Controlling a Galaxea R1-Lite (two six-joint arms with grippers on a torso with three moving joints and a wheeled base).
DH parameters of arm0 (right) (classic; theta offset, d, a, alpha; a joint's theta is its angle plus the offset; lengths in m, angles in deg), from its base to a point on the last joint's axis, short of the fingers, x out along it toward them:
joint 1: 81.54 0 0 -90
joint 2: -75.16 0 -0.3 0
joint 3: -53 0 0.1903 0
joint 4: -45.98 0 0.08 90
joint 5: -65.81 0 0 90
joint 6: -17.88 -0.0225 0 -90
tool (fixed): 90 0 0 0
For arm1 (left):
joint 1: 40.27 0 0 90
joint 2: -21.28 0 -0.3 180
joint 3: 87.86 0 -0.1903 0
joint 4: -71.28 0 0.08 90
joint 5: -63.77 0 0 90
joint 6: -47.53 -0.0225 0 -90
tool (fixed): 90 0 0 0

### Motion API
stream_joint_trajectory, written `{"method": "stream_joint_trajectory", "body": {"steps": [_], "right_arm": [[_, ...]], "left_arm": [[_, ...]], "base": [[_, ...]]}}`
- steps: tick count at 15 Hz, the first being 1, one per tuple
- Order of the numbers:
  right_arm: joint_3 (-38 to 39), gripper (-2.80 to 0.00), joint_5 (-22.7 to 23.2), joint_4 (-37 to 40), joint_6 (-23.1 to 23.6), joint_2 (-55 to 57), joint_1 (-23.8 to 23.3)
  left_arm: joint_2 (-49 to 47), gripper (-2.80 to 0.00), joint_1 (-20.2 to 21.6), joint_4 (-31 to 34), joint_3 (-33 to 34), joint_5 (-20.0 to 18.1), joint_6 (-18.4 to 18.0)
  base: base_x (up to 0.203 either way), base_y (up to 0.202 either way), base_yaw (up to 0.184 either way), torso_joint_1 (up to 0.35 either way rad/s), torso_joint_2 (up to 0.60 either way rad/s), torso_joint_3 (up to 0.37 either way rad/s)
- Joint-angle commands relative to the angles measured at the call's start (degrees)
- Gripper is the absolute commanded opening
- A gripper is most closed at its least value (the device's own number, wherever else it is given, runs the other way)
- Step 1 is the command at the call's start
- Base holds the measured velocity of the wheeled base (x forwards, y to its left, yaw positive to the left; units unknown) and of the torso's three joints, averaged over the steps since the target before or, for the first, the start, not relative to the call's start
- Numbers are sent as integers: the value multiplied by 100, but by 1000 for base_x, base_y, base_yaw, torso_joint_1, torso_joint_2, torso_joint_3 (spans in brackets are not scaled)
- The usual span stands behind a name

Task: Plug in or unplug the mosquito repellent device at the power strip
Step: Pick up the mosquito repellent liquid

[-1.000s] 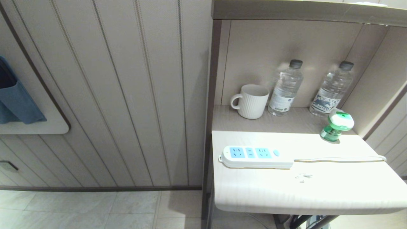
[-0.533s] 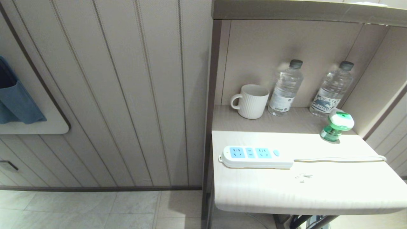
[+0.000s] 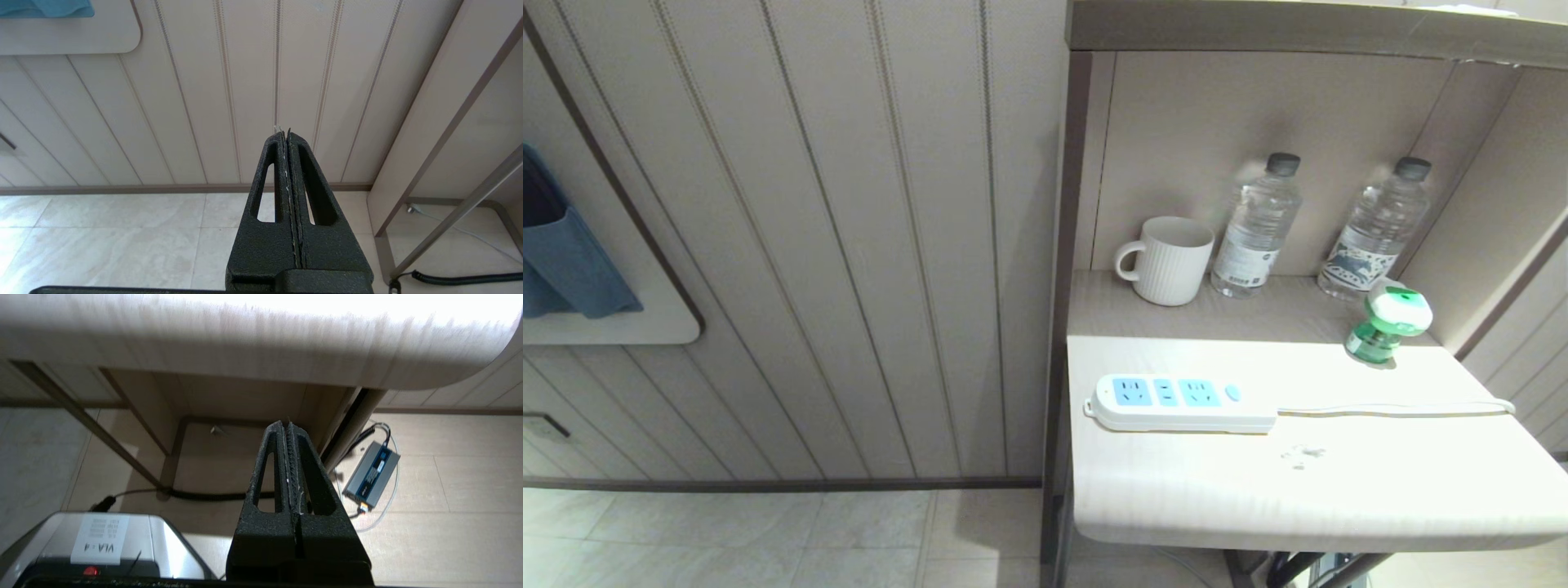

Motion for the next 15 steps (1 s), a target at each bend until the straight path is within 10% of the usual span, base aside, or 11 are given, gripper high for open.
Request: {"method": "stream_joint_trajectory", "body": {"steps": [1, 5, 15], "right_arm": [[-5, -280, -116, -1582, 20, 532, 24], [0, -280, -614, -4550, 680, 1171, 78], [-197, -280, -1433, -6614, 377, 3999, 110]], "left_arm": [[-8, -280, 1, 5, 0, 0, 5], [-8, -280, 1, 5, 0, 0, 4], [-8, -280, 1, -2, 0, 0, 3]], "base": [[0, 0, 0, 0, 0, 0], [0, 0, 0, 0, 0, 0], [0, 0, 0, 0, 0, 0]]}}
